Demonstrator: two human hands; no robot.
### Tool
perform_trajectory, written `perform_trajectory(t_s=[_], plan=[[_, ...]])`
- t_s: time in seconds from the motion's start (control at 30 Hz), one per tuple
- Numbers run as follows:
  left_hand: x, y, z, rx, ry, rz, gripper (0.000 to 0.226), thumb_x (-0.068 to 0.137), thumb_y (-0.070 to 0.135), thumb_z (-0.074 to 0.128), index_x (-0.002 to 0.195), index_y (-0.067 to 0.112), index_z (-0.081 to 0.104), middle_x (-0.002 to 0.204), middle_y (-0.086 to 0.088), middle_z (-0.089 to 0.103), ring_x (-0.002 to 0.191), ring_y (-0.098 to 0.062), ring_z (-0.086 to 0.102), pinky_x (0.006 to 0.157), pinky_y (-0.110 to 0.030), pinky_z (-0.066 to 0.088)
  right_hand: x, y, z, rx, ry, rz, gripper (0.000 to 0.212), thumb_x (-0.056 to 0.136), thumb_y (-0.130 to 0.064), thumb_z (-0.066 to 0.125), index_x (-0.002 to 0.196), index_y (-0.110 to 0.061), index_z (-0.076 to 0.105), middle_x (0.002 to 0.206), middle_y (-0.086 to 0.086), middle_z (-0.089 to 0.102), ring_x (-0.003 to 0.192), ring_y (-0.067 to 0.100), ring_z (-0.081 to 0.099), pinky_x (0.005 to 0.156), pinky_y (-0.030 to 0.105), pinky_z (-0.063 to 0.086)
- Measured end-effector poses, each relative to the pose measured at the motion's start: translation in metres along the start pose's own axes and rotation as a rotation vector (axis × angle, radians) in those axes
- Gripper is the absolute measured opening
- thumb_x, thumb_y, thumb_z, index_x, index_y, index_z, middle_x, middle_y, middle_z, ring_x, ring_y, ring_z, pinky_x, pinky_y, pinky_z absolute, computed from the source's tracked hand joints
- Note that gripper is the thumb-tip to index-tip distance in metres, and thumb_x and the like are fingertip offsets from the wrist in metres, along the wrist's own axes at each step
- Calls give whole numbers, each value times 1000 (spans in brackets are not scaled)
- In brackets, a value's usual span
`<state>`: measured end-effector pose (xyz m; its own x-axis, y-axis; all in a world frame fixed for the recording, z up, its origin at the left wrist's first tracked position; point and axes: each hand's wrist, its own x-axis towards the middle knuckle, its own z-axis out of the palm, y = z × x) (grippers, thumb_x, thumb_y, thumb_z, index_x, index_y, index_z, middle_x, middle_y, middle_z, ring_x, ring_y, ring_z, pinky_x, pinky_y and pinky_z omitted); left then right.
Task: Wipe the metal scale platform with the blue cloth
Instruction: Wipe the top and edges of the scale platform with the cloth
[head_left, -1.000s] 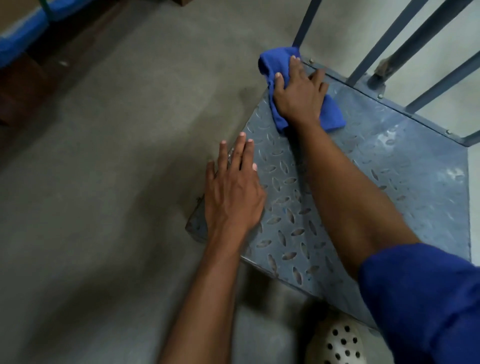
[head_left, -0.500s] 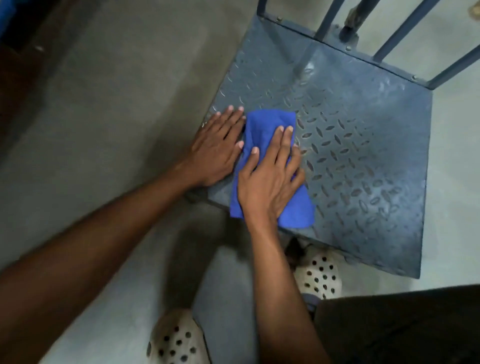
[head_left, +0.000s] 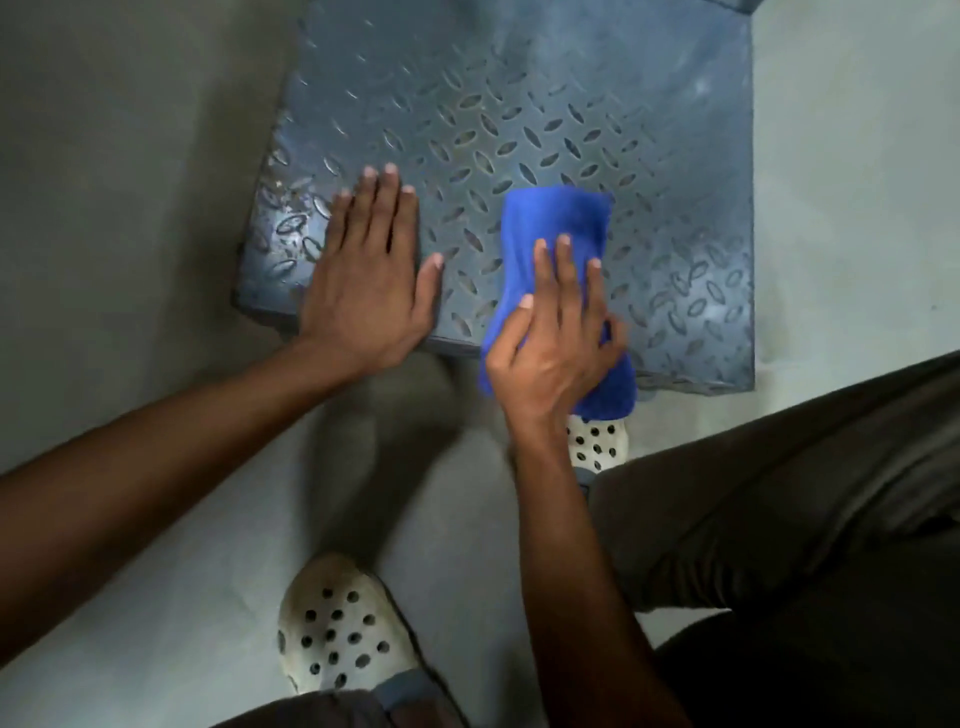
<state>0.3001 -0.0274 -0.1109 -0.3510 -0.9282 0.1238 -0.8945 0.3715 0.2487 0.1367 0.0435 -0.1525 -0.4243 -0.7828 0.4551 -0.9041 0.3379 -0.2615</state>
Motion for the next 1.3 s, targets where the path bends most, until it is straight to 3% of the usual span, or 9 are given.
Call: perform_trajectory(t_s=[0.13,0.37,0.6,0.7,0.77,0.9,1.03,1.17,1.3], plan=[[-2,35,16,30,12,115,64,112,36,27,165,-1,31,174,-22,27,163,-37,23,135,-53,15,0,-25,6,67,63,94,44,111,-38,38,148,-34,62,160,-14,53,152,15,45,110,47,35],[-2,39,17,82,-25,162,63,112,30,23,165,-3,29,174,-24,26,163,-39,22,134,-56,15,-1,-17,-2,26,24,-35,52,114,-47,23,143,-40,66,158,-17,54,153,14,44,108,47,35],[19,82,28,95,-65,274,70,108,34,20,164,-7,27,173,-29,24,163,-44,21,133,-60,15,8,32,-5,-9,52,1,47,114,-45,29,139,-39,68,157,-15,55,151,16,47,106,50,38],[26,117,37,105,-101,302,71,108,37,22,167,-3,22,175,-27,17,164,-44,13,133,-63,10,14,78,-14,-51,37,16,41,107,-30,46,141,-40,66,159,-14,53,153,16,44,105,50,38],[27,139,44,103,-119,329,73,108,40,20,168,-1,18,177,-26,11,165,-42,8,132,-64,8,18,115,-24,-75,58,65,48,98,-22,57,141,-41,66,159,-16,53,153,14,43,107,49,37],[26,154,52,97,-131,324,72,109,42,15,170,3,12,178,-25,3,166,-41,0,132,-65,4,28,159,-39,-53,114,173,43,101,-20,58,138,-40,69,157,-16,55,152,14,43,107,52,39],[26,152,54,77,-116,337,72,110,43,18,170,4,13,178,-24,5,166,-40,1,132,-65,5,11,133,-35,-40,170,286,37,105,-26,59,138,-38,69,158,-14,54,153,17,42,109,50,38],[25,151,56,70,-100,350,71,109,41,22,169,3,16,177,-27,9,166,-42,5,131,-66,7,-6,100,-27,44,181,318,38,105,-25,58,140,-23,70,160,5,54,152,35,42,123,44,37],[26,148,55,66,-106,377,71,110,44,20,170,5,16,177,-26,10,165,-42,6,132,-65,6,35,138,-27,-70,175,504,43,103,-42,52,143,-36,67,163,-2,51,142,32,49,104,42,46]])
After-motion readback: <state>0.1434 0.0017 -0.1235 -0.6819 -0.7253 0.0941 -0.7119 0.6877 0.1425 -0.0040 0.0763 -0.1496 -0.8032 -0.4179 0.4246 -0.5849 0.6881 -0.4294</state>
